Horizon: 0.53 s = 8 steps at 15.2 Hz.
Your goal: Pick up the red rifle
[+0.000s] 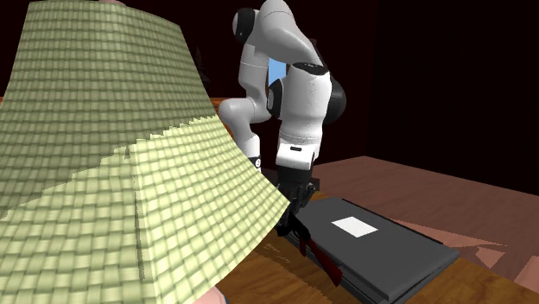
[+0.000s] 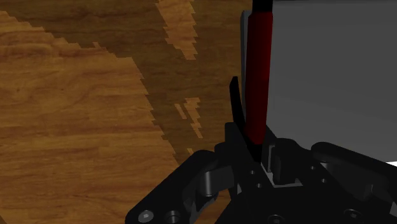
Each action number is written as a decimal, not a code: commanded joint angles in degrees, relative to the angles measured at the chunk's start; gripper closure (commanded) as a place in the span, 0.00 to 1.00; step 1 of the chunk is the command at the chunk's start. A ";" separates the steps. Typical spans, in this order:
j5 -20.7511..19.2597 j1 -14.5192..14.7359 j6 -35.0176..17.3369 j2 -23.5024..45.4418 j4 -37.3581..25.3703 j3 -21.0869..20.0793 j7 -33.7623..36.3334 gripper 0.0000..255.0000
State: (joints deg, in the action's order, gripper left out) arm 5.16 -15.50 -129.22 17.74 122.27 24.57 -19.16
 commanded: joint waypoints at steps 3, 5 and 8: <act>0.02 -0.01 -0.02 0.05 0.01 -0.01 -0.02 1.00; 0.03 -0.06 0.04 0.10 -0.11 0.01 -0.09 1.00; -0.89 0.26 2.00 -1.62 -0.49 0.41 0.45 1.00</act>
State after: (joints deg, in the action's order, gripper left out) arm 4.53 -15.28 -127.80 16.59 121.91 24.84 -18.79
